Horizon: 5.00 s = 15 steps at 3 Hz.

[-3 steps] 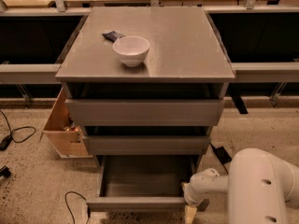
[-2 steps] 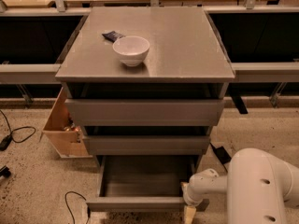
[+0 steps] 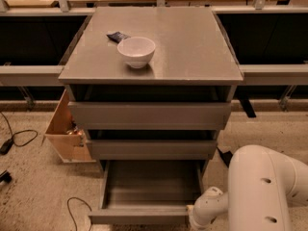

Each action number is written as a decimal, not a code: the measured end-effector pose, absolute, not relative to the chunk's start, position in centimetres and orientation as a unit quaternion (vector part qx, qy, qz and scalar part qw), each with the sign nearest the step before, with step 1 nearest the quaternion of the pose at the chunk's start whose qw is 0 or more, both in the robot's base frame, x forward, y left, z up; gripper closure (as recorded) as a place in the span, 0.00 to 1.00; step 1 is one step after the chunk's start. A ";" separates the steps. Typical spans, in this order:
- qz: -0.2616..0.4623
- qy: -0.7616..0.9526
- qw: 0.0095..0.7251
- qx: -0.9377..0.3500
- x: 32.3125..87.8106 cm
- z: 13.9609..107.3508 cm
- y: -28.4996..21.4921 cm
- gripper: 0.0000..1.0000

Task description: Open bottom drawer

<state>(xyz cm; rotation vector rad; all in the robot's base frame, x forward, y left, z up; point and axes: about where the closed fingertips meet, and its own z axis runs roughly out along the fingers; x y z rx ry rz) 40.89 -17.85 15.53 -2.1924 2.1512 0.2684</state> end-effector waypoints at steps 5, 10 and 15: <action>0.103 0.702 0.006 -0.705 39.8 15.1 -19.0 1.00; 0.135 0.701 -0.012 -0.700 37.8 14.7 -18.6 0.85; 0.059 0.714 -0.031 -0.697 40.1 25.3 -20.2 0.00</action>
Offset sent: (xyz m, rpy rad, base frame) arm -0.2314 -0.0220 0.0099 -0.1151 0.3493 -0.0074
